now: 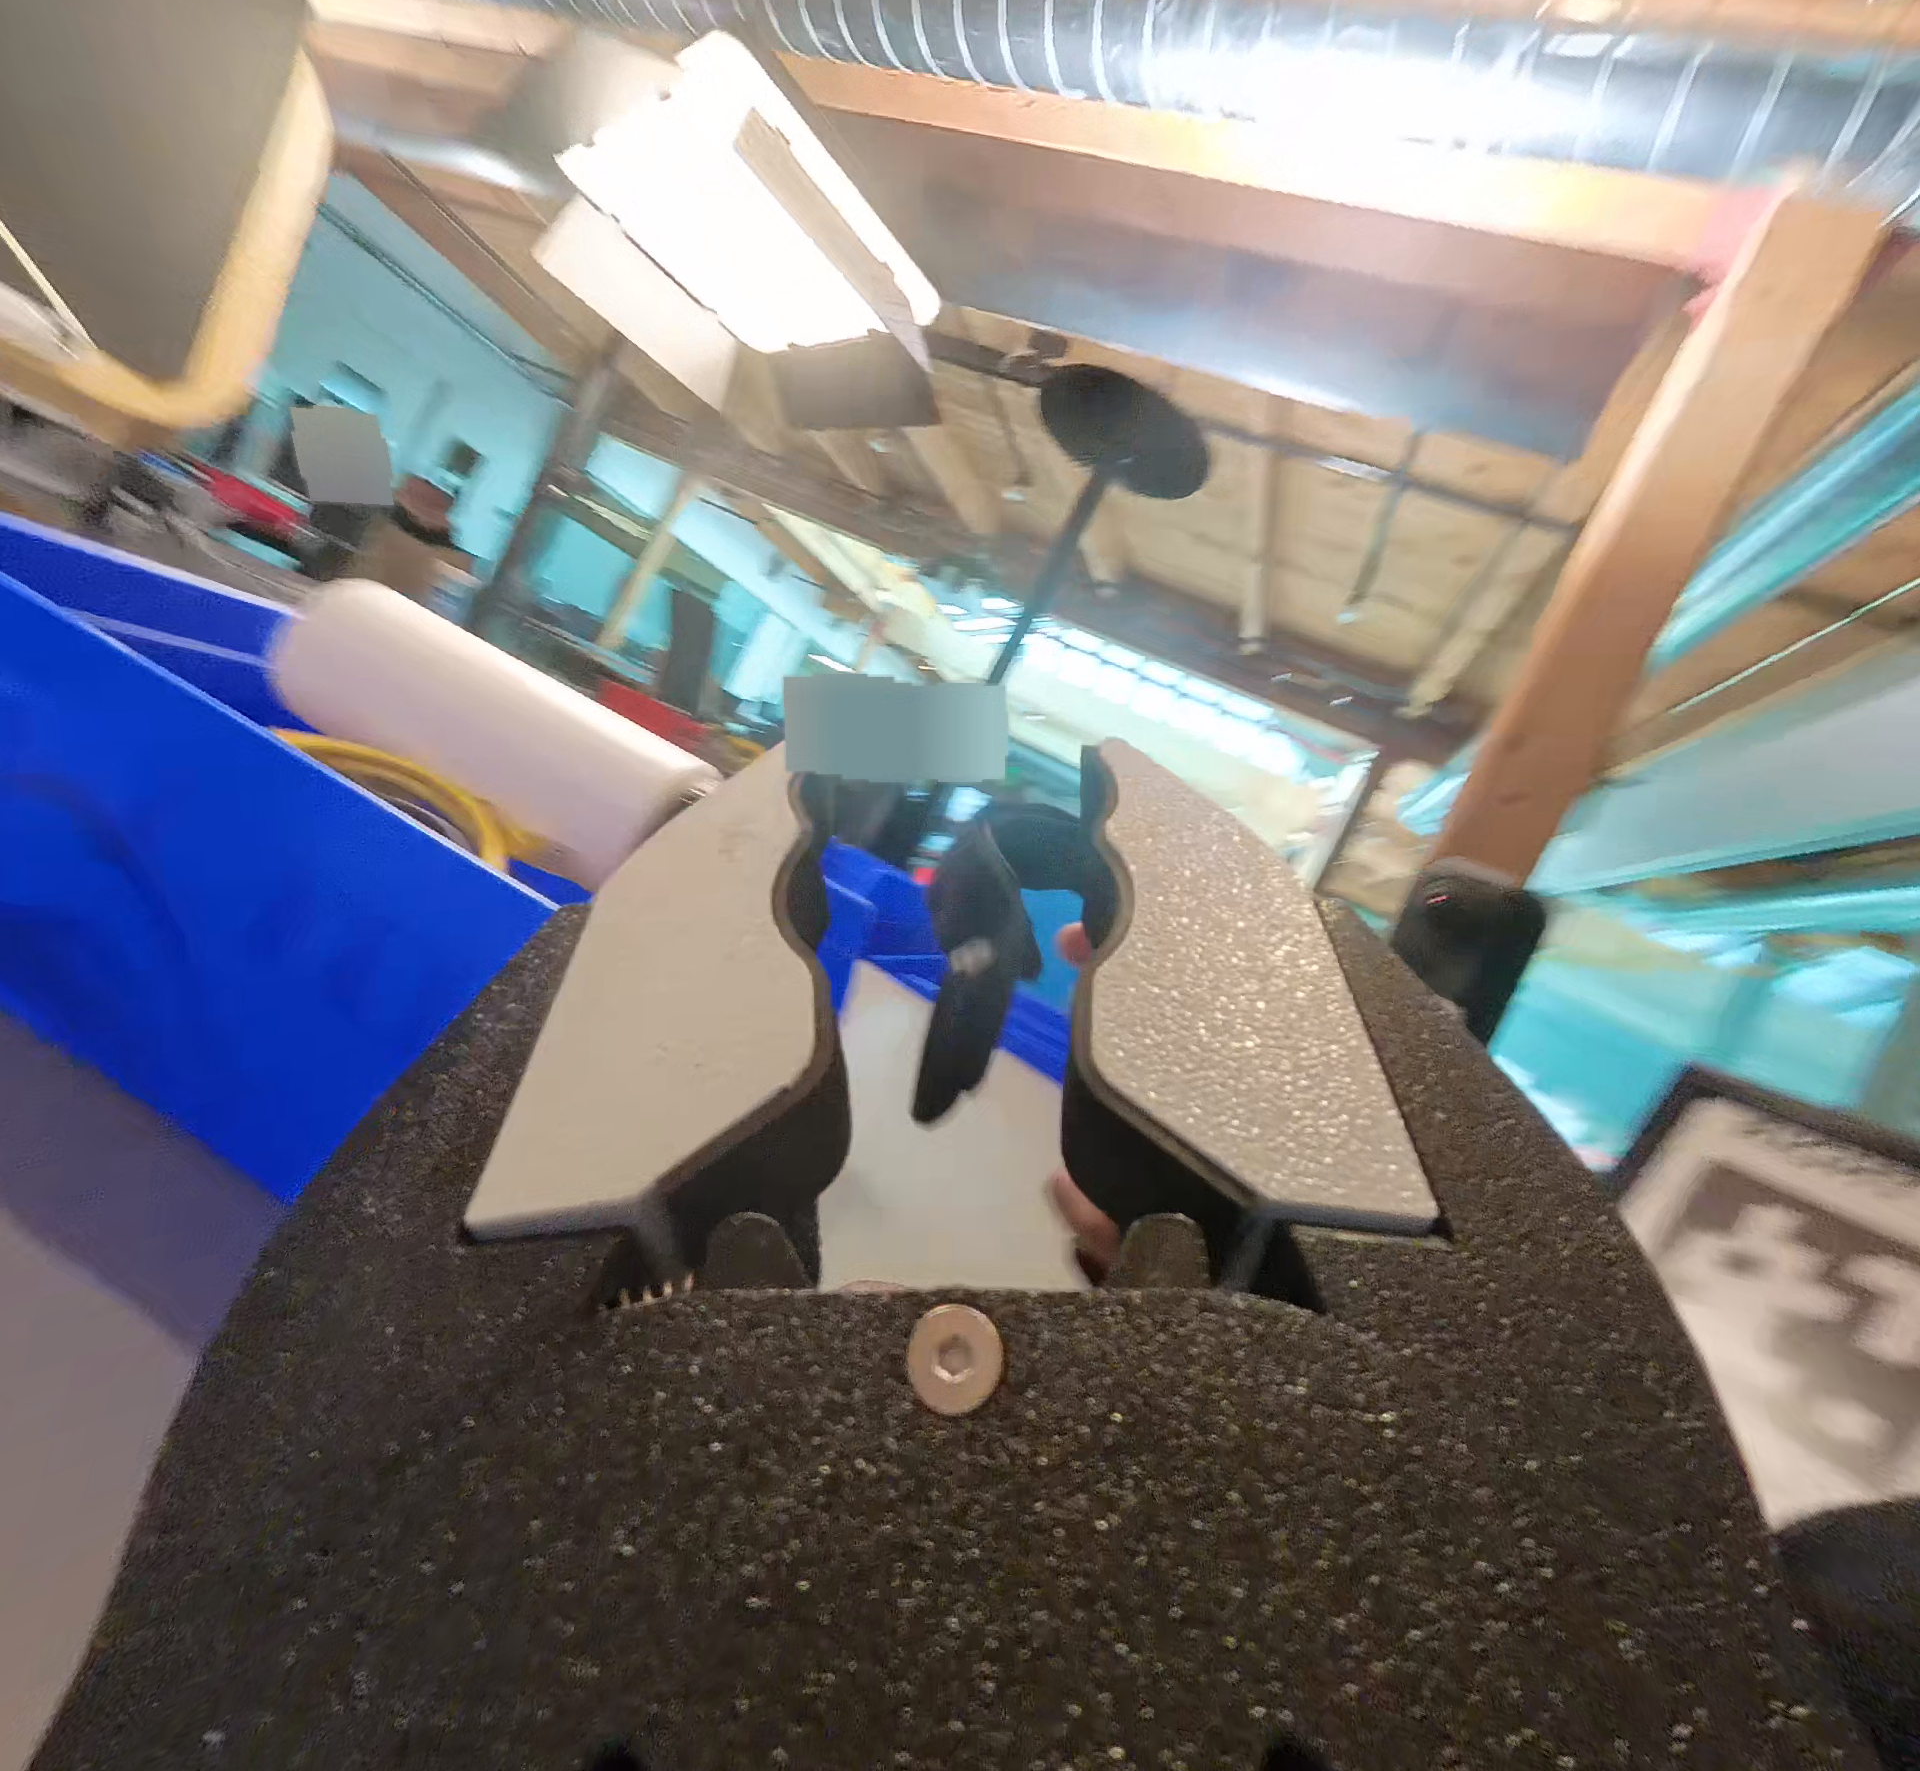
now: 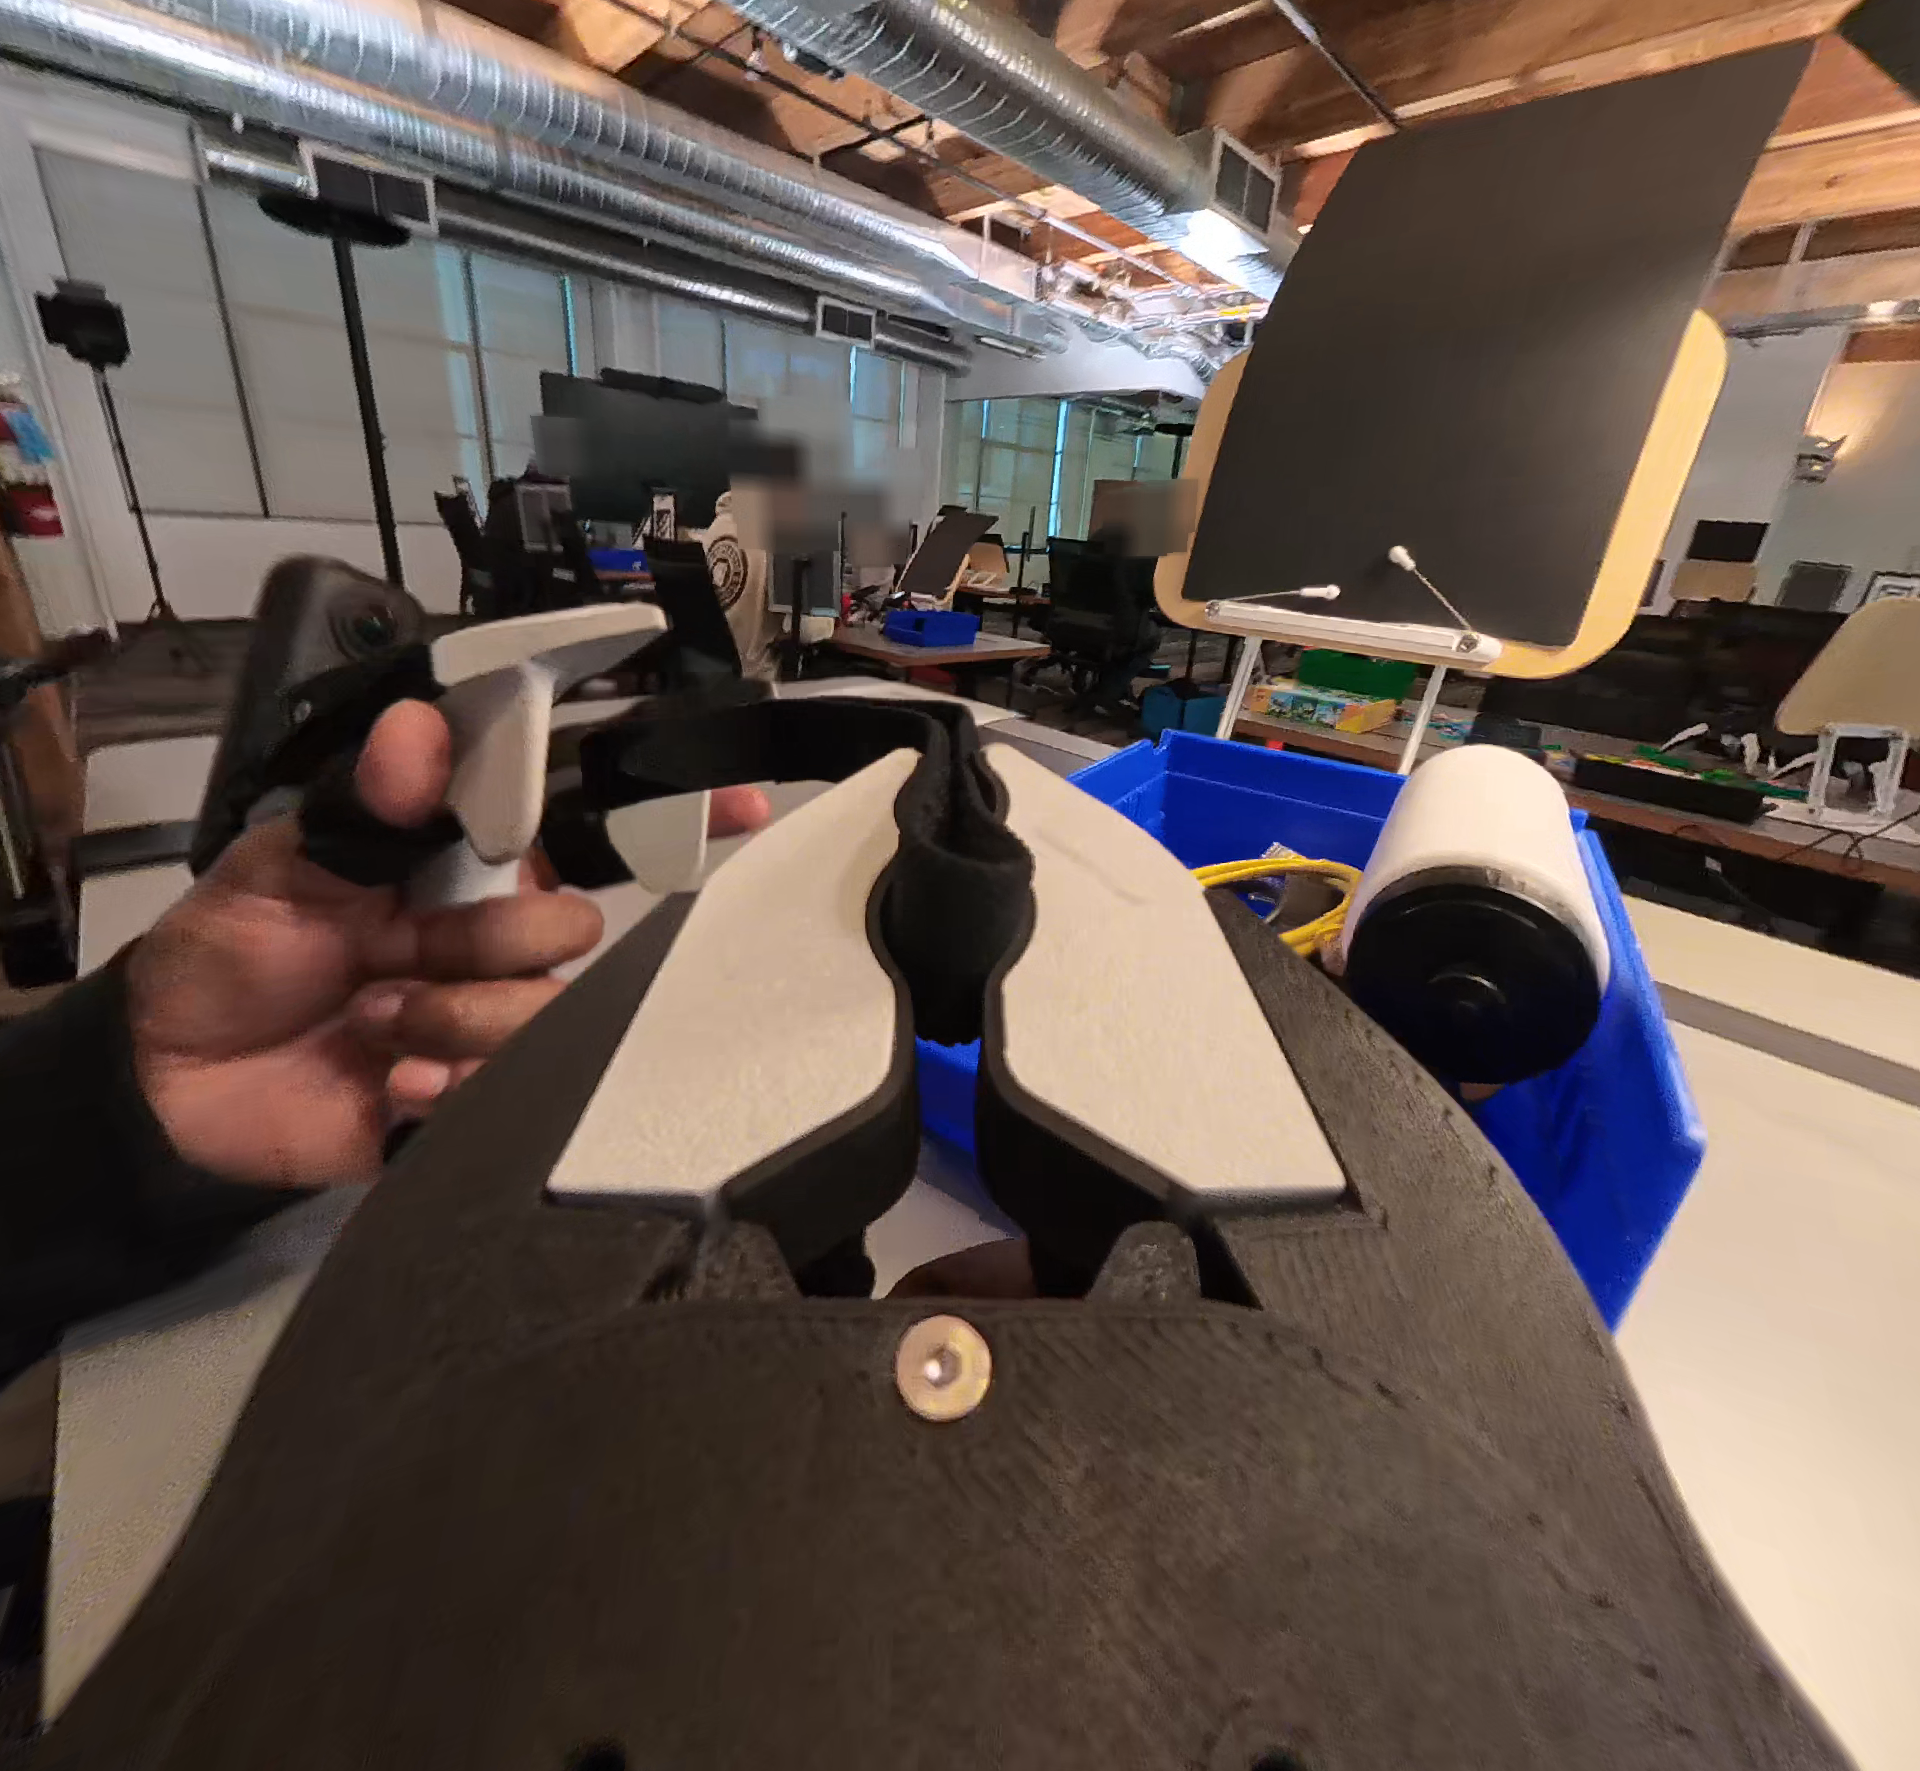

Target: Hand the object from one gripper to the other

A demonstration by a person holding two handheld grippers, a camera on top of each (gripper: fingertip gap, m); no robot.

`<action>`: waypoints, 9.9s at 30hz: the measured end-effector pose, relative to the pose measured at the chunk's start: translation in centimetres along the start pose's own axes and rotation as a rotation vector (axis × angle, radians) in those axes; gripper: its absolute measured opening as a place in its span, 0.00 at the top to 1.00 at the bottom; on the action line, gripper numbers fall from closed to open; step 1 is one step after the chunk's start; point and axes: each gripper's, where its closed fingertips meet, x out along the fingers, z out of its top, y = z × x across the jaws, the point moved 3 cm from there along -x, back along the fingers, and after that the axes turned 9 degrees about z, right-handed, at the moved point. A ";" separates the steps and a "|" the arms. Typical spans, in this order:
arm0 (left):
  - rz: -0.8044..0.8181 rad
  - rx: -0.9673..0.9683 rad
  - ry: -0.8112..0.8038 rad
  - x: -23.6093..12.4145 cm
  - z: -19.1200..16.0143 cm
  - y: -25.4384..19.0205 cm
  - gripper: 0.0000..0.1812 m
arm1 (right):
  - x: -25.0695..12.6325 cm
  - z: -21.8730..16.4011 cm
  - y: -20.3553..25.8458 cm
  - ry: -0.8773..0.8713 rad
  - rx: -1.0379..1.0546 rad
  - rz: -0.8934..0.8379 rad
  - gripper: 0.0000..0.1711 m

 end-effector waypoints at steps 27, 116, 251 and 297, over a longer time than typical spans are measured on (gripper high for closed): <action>-0.122 0.459 0.298 -0.3 -3.4 -2.6 0.96 | -0.8 -2.3 3.7 0.372 -0.128 0.336 0.78; -0.366 0.118 0.007 -1.3 -0.3 -5.7 0.94 | 2.5 -6.9 9.2 0.472 -0.181 0.445 0.97; -0.189 0.477 0.344 0.1 -5.3 -3.9 0.70 | 0.6 -3.4 3.8 0.263 0.212 0.413 0.97; -0.514 -0.339 -0.043 -1.9 1.6 -3.7 0.97 | 0.1 -1.8 4.8 0.095 0.186 0.485 0.89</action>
